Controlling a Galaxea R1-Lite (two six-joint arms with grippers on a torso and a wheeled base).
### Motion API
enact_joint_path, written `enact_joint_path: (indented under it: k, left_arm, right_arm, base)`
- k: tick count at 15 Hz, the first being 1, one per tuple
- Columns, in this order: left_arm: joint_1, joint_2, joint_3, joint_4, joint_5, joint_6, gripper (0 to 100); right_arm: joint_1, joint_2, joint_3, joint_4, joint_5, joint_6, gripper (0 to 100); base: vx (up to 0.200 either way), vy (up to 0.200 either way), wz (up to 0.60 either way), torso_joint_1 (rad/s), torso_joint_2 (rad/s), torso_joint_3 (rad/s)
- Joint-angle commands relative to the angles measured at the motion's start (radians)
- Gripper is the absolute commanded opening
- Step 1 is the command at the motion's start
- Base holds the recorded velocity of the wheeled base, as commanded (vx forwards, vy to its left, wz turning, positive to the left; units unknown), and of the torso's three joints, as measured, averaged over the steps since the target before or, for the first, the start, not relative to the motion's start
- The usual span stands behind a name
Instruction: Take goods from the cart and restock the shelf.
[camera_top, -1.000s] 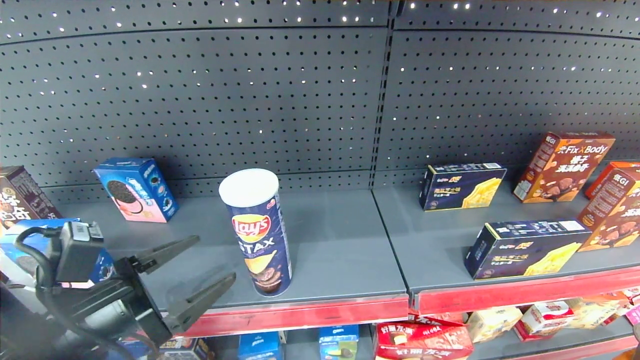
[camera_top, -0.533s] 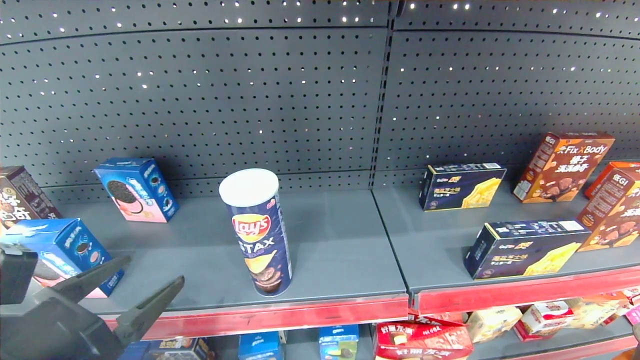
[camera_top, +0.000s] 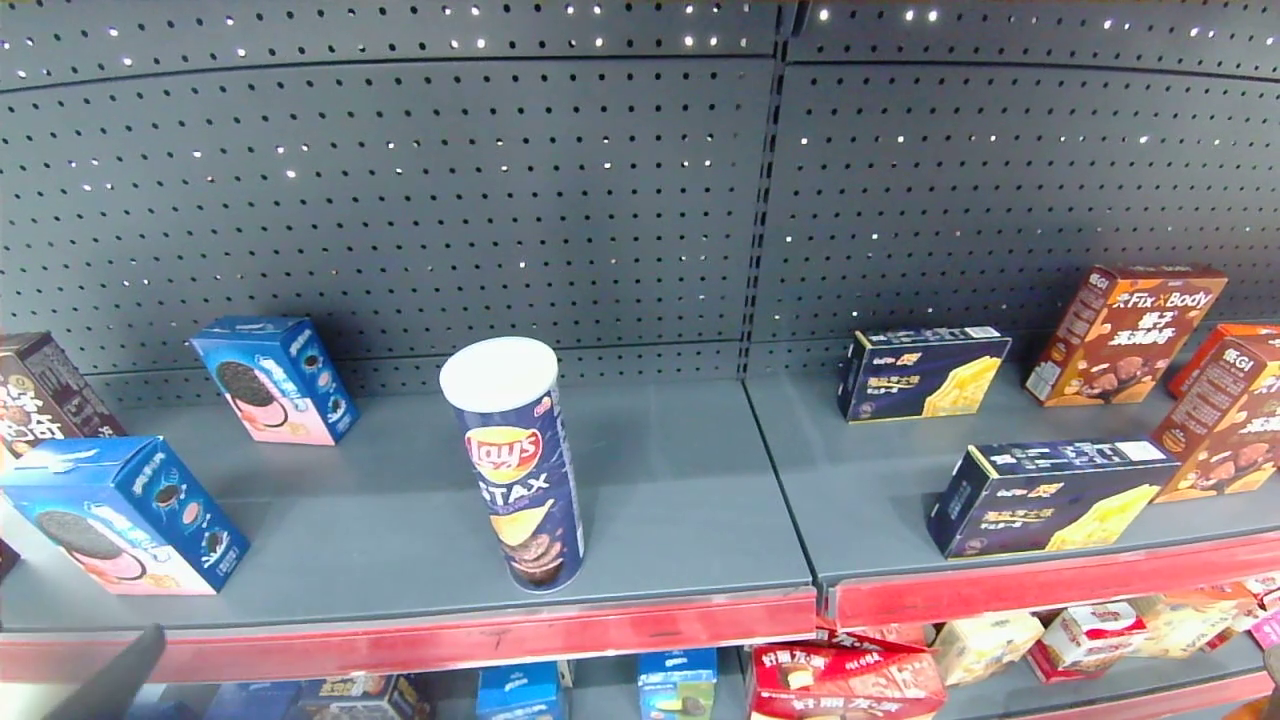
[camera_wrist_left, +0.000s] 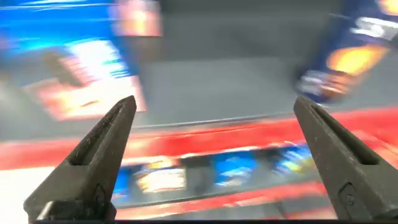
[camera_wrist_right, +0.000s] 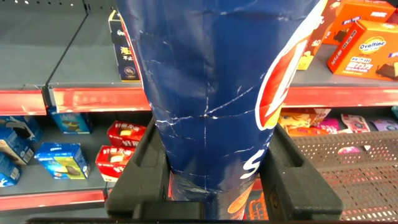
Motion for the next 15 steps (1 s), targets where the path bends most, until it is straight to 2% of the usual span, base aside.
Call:
enact_joint_path:
  k: [1,3,4,5,6,7,8,9,10,11,14,15]
  left_arm:
    - [0.001,-0.093,0.013,0.006,0.048,-0.001,100]
    - [0.001,-0.13,0.057,0.006,0.068,0.0,100]
    - [0.002,-0.196,0.122,0.007,0.073,0.004,100]
    - [0.002,-0.219,0.145,0.009,0.074,0.005,100]
    - [0.002,-0.323,0.178,0.09,0.071,0.01,100]
    - [0.001,-0.426,0.178,0.23,0.07,0.011,100]
    - [-0.001,-0.493,0.166,0.308,0.067,0.017,100]
    - [-0.001,-0.481,0.145,0.337,0.07,0.017,100]
    - [-0.002,-0.478,0.151,0.33,0.047,0.016,100]
    - [-0.002,-0.478,0.154,0.33,-0.001,0.017,100]
    - [-0.002,-0.478,0.174,0.308,-0.133,0.056,100]
    - [-0.002,-0.478,0.174,0.308,-0.14,0.063,100]
  right_arm:
    - [0.0,-0.015,-0.001,0.0,0.0,0.0,0]
    - [0.0,-0.025,0.002,0.002,0.0,0.0,0]
    - [0.0,-0.024,-0.001,0.002,0.0,0.0,0]
    - [0.0,-0.024,-0.002,0.0,0.0,0.0,0]
    - [0.001,-0.021,-0.004,0.0,0.001,0.003,0]
    - [0.001,-0.021,-0.006,0.0,0.001,0.02,0]
    - [0.0,-0.019,-0.009,0.0,0.001,0.029,0]
    - [0.003,-0.024,-0.012,0.0,0.001,0.032,0]
    - [0.01,-0.027,-0.01,0.0,0.001,0.034,0]
    - [0.024,-0.033,-0.009,0.0,0.001,0.037,0]
    - [0.053,-0.064,0.004,0.002,0.0,0.045,0]
    - [0.052,-0.065,0.004,0.002,0.001,0.055,0]
  base:
    - [0.0,0.0,0.0,0.0,0.0,0.0]
    - [0.0,0.0,0.0,0.0,0.0,0.0]
    - [0.0,0.0,0.0,0.0,0.0,0.0]
    - [0.0,0.0,0.0,0.0,0.0,0.0]
    - [0.0,0.0,0.0,0.0,0.0,0.0]
    - [0.0,0.0,0.0,0.0,0.0,0.0]
    - [0.0,0.0,0.0,0.0,0.0,0.0]
    - [0.0,0.0,0.0,0.0,0.0,0.0]
    - [0.0,0.0,0.0,0.0,0.0,0.0]
    - [0.0,0.0,0.0,0.0,0.0,0.0]
    - [0.0,0.0,0.0,0.0,0.0,0.0]
    - [0.0,0.0,0.0,0.0,0.0,0.0]
